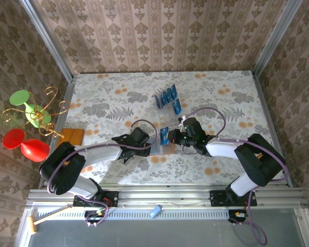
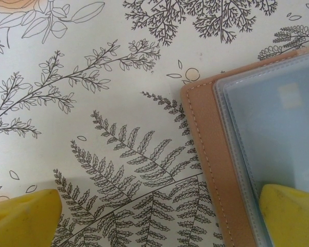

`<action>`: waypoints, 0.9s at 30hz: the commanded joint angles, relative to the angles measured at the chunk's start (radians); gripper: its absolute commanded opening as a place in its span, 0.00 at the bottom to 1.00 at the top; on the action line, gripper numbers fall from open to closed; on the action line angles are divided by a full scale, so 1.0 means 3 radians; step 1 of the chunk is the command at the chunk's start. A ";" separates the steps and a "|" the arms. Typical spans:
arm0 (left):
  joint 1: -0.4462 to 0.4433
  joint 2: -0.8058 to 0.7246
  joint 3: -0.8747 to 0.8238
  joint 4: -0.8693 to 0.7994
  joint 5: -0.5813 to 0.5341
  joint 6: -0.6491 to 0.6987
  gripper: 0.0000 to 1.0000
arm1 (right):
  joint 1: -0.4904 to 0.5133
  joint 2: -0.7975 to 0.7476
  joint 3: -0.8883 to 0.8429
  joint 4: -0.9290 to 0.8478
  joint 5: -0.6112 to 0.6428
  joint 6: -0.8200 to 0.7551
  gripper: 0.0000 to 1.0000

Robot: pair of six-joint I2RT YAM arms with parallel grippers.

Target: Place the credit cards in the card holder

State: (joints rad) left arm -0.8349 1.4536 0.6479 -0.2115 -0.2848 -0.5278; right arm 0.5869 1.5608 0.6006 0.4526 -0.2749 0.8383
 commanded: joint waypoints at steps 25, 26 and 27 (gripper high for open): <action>0.0024 -0.0093 -0.0125 -0.0179 -0.0038 -0.0018 1.00 | -0.0016 0.0647 -0.0308 0.1406 -0.0158 0.0217 0.00; 0.0023 -0.0095 -0.0125 -0.0183 -0.0041 -0.0015 1.00 | -0.0018 0.0661 -0.0318 0.1424 -0.0158 0.0222 0.00; 0.0026 -0.0100 -0.0125 -0.0185 -0.0045 -0.0017 1.00 | -0.0018 0.0667 -0.0320 0.1436 -0.0158 0.0222 0.00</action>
State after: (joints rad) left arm -0.8349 1.4376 0.6342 -0.2104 -0.2855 -0.5282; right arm 0.5869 1.7370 0.5186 0.8257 -0.3225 0.8978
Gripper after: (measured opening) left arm 0.999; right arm 0.068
